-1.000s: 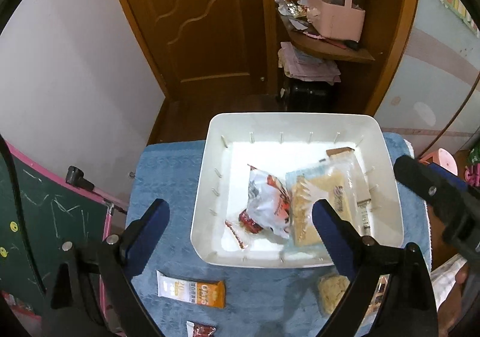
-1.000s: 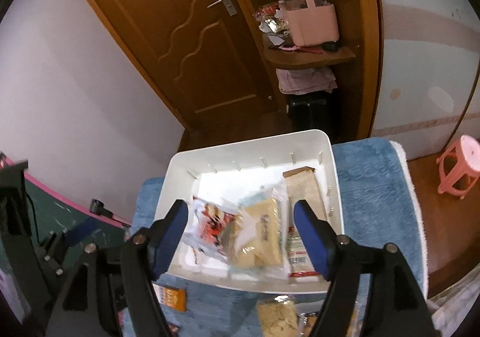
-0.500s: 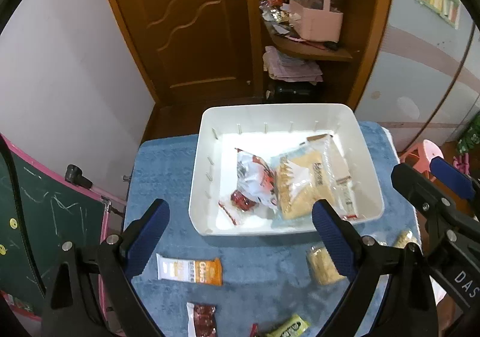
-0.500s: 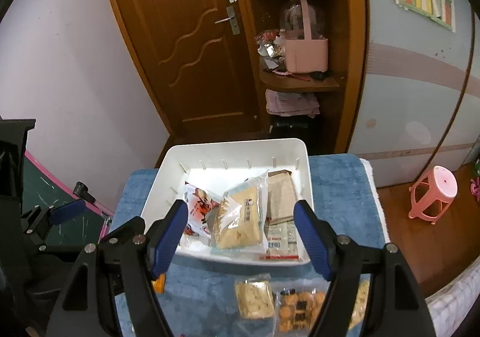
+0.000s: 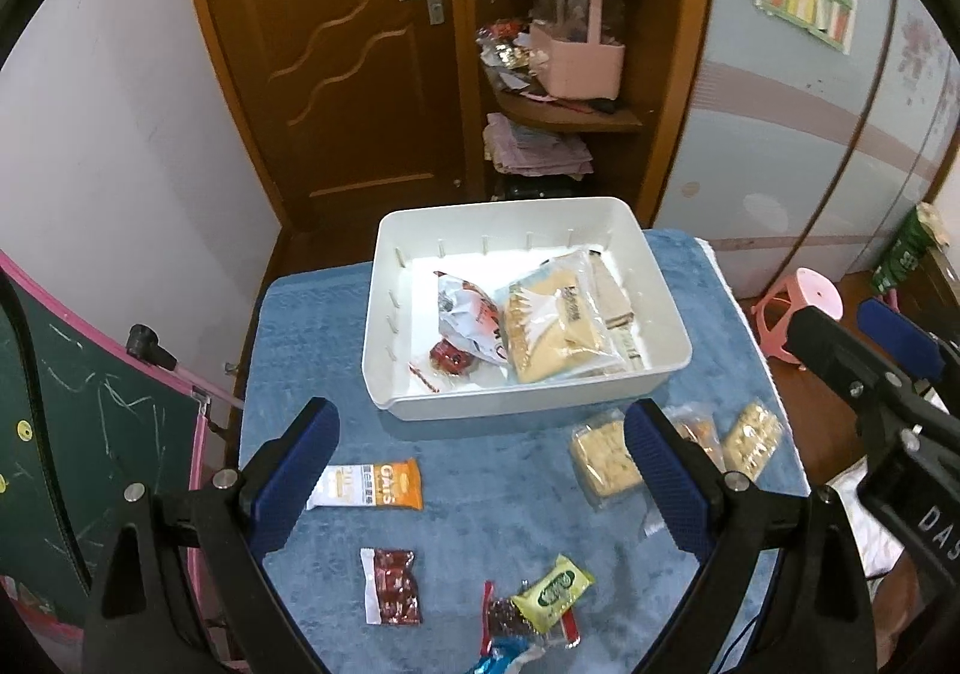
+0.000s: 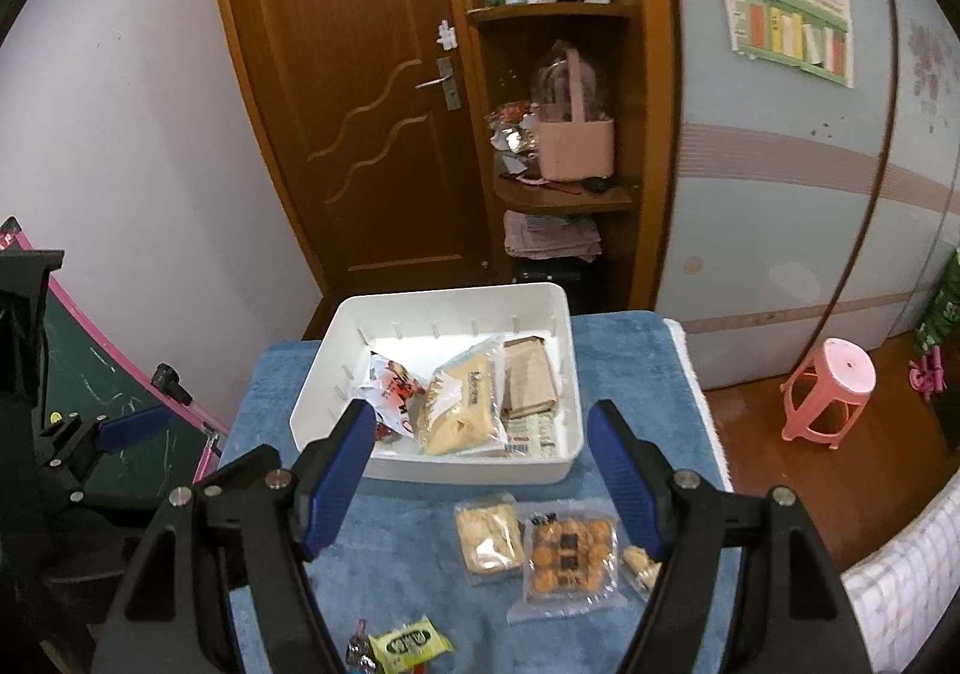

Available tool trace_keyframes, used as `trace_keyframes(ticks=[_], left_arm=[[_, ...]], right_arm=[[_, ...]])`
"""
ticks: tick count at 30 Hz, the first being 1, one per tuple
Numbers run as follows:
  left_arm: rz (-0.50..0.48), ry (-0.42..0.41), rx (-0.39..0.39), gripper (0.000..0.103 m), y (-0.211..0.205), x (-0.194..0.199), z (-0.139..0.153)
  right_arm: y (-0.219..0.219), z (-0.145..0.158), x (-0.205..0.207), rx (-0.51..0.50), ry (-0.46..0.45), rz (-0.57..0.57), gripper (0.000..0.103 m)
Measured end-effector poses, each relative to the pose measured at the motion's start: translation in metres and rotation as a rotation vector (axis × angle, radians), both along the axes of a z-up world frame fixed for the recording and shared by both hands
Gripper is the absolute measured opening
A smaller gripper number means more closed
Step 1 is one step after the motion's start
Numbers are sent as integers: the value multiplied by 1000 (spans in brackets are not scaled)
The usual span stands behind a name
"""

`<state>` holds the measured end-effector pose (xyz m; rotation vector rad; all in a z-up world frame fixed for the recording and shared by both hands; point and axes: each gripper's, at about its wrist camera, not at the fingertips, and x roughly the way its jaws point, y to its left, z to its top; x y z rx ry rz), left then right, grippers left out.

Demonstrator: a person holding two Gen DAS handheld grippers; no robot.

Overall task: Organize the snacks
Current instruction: 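Grasp the green snack pack with left tool while right tool grasps the puffed-snack bag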

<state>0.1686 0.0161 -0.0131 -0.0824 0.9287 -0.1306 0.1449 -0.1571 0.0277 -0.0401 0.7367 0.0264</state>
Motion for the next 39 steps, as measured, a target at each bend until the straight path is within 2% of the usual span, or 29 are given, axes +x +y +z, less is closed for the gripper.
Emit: trace_keyframes(ticks=[6, 12, 23, 31, 35, 39], left_arm=[[-34, -16, -16, 95, -1, -25, 2], [-84, 21, -2, 95, -10, -39, -22], [-148, 219, 42, 95, -35, -39, -117], [-224, 351, 79, 95, -71, -40, -192], [-262, 383, 89, 95, -88, -39, -214], [-312, 433, 112, 95, -106, -40, -237]], right_arm=[[-21, 3, -29, -26, -5, -46, 74], [-56, -9, -44, -38, 30, -125, 75], [-112, -63, -41, -25, 174, -255, 75], [-161, -103, -23, 33, 269, -385, 75], [-178, -124, -10, 67, 322, -433, 75], [-193, -148, 9, 142, 380, -485, 75]])
